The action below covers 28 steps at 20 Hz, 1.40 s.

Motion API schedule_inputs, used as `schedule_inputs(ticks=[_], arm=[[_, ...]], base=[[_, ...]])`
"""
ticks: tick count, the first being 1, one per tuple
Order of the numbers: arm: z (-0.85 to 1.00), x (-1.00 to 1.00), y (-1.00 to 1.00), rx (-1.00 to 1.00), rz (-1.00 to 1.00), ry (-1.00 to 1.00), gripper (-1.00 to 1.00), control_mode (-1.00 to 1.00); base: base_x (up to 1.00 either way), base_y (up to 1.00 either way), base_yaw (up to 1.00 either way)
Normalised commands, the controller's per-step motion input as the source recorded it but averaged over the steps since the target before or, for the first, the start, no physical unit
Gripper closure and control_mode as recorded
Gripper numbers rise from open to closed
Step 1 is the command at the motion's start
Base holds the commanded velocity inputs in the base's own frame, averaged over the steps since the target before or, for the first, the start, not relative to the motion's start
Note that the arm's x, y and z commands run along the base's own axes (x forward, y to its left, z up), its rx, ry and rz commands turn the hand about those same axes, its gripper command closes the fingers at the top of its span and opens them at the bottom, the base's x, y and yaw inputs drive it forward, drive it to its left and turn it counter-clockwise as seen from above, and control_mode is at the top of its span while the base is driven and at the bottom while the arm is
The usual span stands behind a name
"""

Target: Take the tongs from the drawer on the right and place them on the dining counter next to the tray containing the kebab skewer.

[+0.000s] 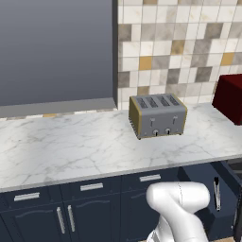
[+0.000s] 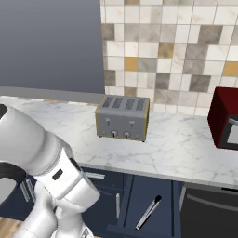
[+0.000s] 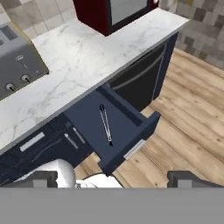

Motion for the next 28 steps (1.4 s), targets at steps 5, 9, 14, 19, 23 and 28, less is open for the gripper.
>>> schedule_inputs(ticks=[5, 9, 14, 19, 23, 28], arm=[[-0.40, 0.48, -0.03, 0.13, 0.23, 0.27, -1.00, -1.00], [-0.45, 0.44, 0.00, 0.00, 0.11, 0.08, -1.00, -1.00], [-0.49, 0.34, -0.03, 0.00, 0.07, 0.00, -1.00, -1.00], [-0.63, 0.16, -0.33, 0.00, 0.03, 0.00, -1.00, -1.00], [-0.60, 0.22, -0.36, 0.00, 0.03, 0.00, -1.00, -1.00], [-0.50, 0.44, -0.38, 0.00, 0.05, 0.01, -1.00, -1.00]], base=[[0.00, 0.00, 0.00], [0.00, 0.00, 0.00], [0.00, 0.00, 0.00], [0.00, 0.00, 0.00], [0.00, 0.00, 0.00], [0.00, 0.00, 0.00]])
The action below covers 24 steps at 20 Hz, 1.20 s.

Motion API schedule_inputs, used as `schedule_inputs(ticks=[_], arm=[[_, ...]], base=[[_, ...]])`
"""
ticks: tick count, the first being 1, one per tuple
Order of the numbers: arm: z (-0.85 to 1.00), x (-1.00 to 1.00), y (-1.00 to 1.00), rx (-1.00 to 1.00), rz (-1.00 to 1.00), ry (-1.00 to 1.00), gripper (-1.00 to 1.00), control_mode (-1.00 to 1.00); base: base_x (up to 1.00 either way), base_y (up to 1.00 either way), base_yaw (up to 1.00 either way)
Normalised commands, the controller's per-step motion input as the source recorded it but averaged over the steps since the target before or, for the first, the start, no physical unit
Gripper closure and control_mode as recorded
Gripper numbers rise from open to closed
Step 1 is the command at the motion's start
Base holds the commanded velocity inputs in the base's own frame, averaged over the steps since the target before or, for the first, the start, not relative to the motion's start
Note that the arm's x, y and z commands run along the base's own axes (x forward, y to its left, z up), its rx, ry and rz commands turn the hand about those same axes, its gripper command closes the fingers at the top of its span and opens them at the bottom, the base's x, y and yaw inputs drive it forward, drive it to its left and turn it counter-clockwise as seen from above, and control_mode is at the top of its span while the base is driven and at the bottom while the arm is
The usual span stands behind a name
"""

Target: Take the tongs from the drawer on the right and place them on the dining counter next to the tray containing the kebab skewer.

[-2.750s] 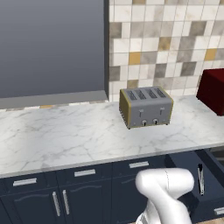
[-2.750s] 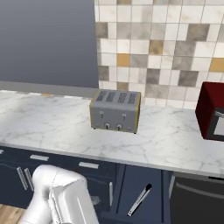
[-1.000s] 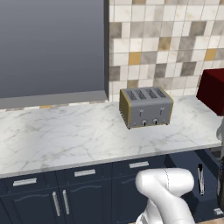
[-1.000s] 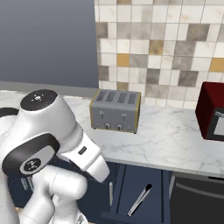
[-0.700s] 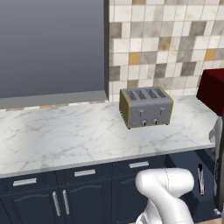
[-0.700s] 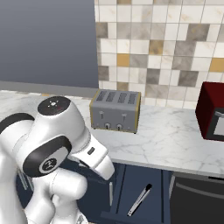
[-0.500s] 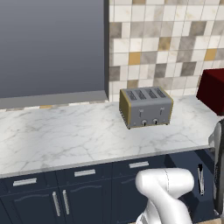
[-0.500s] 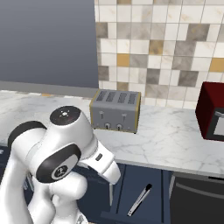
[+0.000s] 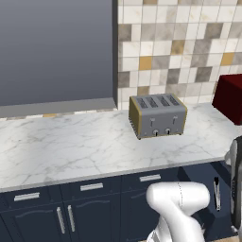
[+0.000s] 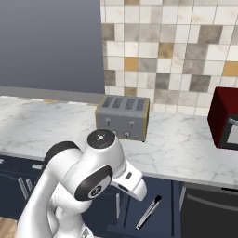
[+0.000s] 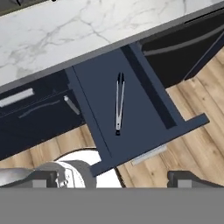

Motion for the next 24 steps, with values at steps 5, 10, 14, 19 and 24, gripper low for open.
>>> schedule_inputs(ticks=[5, 10, 14, 19, 24], arm=[[-0.56, 0.51, -0.36, 0.00, 0.08, 0.01, -1.00, -1.00], [-0.80, 0.36, -0.20, -0.01, 0.08, 0.00, -1.00, -1.00], [-0.82, 0.23, -0.13, -0.05, 0.05, 0.00, -1.00, -1.00], [-0.62, 0.22, -0.18, -0.06, 0.00, 0.00, -1.00, -1.00], [-0.44, 0.40, -0.17, 0.00, 0.00, 0.00, -1.00, -1.00]], base=[[0.00, 0.00, 0.00], [0.00, 0.00, 0.00], [0.00, 0.00, 0.00], [0.00, 0.00, 0.00], [0.00, 0.00, 0.00]])
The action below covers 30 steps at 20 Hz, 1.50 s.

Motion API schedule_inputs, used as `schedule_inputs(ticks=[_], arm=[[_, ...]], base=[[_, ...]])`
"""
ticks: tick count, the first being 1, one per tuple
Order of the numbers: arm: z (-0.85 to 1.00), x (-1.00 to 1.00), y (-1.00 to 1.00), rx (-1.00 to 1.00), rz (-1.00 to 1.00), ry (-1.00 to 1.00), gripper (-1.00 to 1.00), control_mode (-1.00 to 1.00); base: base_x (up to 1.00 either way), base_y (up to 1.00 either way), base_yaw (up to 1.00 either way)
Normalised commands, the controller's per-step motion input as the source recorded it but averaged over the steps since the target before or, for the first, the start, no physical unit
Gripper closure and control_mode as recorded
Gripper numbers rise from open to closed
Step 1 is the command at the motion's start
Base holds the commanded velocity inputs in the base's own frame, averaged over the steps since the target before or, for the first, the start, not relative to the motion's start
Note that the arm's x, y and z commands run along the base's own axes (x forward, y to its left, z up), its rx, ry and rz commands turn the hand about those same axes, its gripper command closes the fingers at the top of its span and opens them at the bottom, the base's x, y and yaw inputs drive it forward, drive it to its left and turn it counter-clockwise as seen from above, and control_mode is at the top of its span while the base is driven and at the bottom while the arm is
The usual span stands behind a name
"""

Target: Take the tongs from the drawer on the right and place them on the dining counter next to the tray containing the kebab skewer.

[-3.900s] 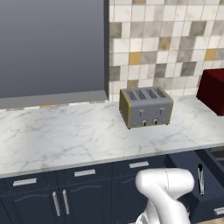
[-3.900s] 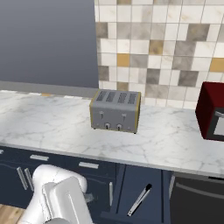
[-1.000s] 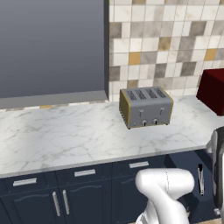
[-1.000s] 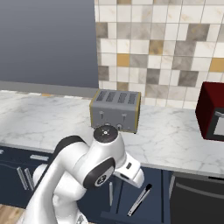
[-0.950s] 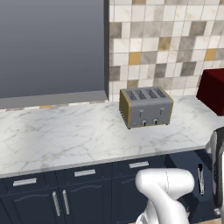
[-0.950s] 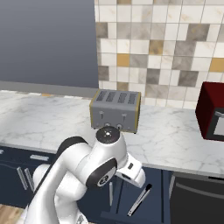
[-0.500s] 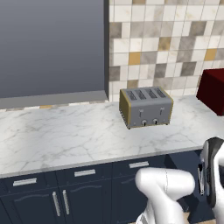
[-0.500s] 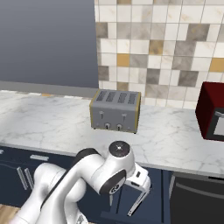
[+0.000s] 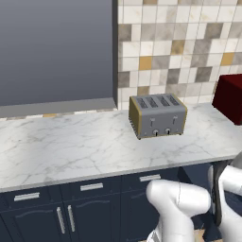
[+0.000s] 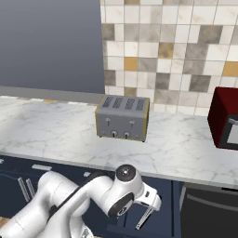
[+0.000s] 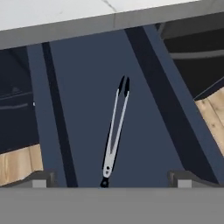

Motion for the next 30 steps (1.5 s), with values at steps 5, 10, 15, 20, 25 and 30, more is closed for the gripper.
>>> schedule_inputs(ticks=[5, 10, 15, 20, 25, 30], arm=[[-0.24, 0.46, -0.12, 0.00, 0.01, 0.00, -1.00, -1.00], [-0.28, 0.39, -0.34, 0.00, 0.03, 0.00, -1.00, -1.00], [-0.08, 0.15, -0.07, 0.00, 0.01, 0.10, -1.00, -1.00], [-0.30, 0.18, -0.09, 0.00, 0.00, 0.15, -1.00, -1.00], [-0.25, 0.04, -0.22, 0.07, 0.00, 0.01, -1.00, -1.00], [0.00, 0.07, -0.04, 0.04, 0.00, 0.00, -1.00, -1.00]], base=[[0.00, 0.00, 0.00], [0.00, 0.00, 0.00], [0.00, 0.00, 0.00], [0.00, 0.00, 0.00], [0.00, 0.00, 0.00], [0.00, 0.00, 0.00]])
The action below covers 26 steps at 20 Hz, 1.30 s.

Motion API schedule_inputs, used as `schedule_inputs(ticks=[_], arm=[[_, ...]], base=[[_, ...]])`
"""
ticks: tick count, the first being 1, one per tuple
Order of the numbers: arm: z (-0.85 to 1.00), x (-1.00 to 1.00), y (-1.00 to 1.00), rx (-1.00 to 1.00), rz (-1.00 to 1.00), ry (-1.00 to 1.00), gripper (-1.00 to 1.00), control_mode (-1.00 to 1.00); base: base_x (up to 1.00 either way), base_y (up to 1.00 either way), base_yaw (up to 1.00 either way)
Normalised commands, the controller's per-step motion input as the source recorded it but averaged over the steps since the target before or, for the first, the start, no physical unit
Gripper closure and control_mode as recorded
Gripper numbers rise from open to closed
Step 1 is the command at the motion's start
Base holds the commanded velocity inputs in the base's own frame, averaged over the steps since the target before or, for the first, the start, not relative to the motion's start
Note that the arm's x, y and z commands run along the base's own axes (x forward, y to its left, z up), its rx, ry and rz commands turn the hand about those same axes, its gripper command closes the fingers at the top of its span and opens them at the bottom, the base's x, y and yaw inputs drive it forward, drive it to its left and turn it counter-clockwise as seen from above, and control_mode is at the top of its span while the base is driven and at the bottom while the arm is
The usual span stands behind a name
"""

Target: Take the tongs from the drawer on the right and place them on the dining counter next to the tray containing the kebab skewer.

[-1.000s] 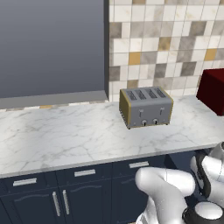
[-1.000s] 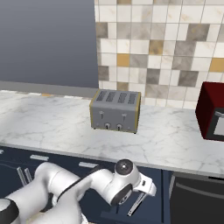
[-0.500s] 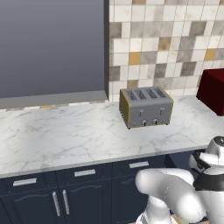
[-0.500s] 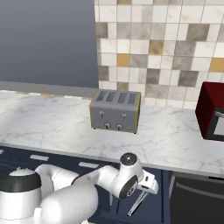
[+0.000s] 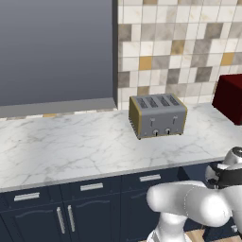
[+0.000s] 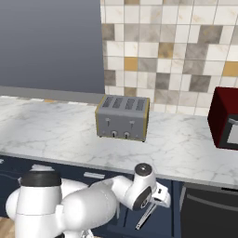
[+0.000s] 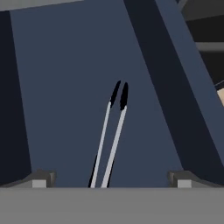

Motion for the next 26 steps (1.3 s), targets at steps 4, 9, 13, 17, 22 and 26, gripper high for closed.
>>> schedule_inputs(ticks=[4, 9, 13, 17, 22, 26], arm=[[-0.18, 0.15, -0.08, 0.00, 0.00, 0.00, -1.00, -1.00], [-0.25, 0.08, -0.08, 0.00, 0.00, 0.00, -1.00, -1.00], [-0.21, 0.00, -0.03, 0.00, 0.00, 0.00, -1.00, -1.00], [-0.17, 0.00, 0.00, 0.01, 0.00, 0.00, -1.00, -1.00], [-0.12, 0.00, 0.00, 0.01, 0.00, 0.00, -1.00, -1.00], [-0.31, 0.00, 0.00, 0.02, 0.00, 0.00, -1.00, -1.00]], base=[[0.00, 0.00, 0.00], [0.00, 0.00, 0.00], [0.00, 0.00, 0.00], [0.00, 0.00, 0.00], [0.00, 0.00, 0.00], [0.00, 0.00, 0.00]])
